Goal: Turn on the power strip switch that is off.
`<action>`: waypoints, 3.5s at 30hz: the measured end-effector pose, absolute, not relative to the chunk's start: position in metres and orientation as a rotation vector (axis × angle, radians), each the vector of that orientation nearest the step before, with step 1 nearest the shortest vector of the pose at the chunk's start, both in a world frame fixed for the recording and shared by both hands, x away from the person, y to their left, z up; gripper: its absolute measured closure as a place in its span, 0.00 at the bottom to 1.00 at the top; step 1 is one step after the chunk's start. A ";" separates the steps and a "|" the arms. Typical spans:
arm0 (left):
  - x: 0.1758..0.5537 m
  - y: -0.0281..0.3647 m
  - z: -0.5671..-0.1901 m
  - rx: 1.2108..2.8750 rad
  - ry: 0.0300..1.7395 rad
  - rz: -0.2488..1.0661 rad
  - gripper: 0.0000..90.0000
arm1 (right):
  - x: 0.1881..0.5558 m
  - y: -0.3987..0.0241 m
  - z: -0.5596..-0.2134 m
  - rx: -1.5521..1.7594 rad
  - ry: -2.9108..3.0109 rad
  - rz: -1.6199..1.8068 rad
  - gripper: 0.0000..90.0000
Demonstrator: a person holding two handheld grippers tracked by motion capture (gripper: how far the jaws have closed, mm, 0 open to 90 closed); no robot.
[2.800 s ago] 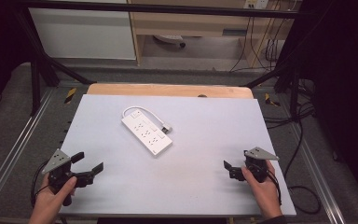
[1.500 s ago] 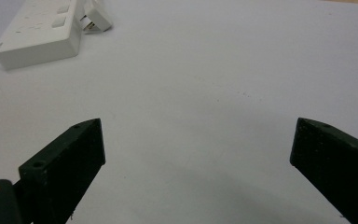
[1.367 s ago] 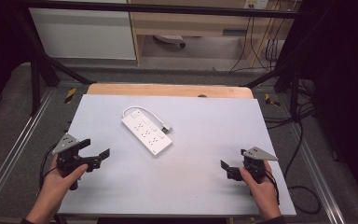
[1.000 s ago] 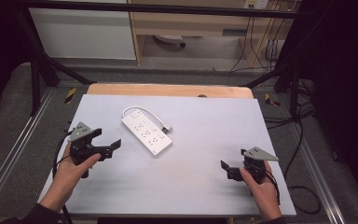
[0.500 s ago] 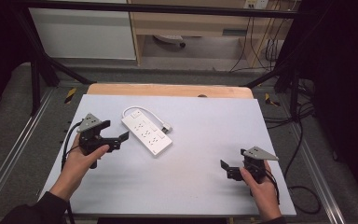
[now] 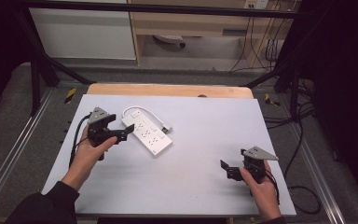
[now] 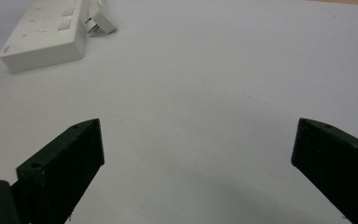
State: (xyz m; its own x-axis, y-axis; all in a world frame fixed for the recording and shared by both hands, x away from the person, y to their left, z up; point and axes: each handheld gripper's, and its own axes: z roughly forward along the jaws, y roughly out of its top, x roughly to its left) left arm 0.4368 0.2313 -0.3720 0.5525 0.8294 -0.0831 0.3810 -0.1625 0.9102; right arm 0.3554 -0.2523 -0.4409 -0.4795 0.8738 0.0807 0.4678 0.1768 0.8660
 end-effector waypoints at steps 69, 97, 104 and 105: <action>0.511 0.187 -0.420 1.889 1.055 0.609 0.47 | 0.356 -0.251 -0.441 1.266 2.026 1.253 0.04; 0.517 0.195 -0.426 1.876 1.065 0.525 1.00 | 0.356 -0.252 -0.440 1.261 2.032 1.247 0.04; 0.521 0.193 -0.424 1.883 1.071 0.514 1.00 | 0.356 -0.252 -0.440 1.262 2.028 1.249 0.04; 0.522 0.192 -0.424 1.891 1.068 0.512 1.00 | 0.356 -0.252 -0.440 1.262 2.028 1.249 0.04</action>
State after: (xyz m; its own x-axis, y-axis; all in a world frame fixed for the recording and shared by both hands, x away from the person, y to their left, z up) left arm 0.5218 0.1916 -0.4240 0.5456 0.8355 -0.0644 0.4734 -0.2439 0.8464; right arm 0.3564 -0.2524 -0.4401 -0.4849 0.8702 0.0880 0.4702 0.1745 0.8651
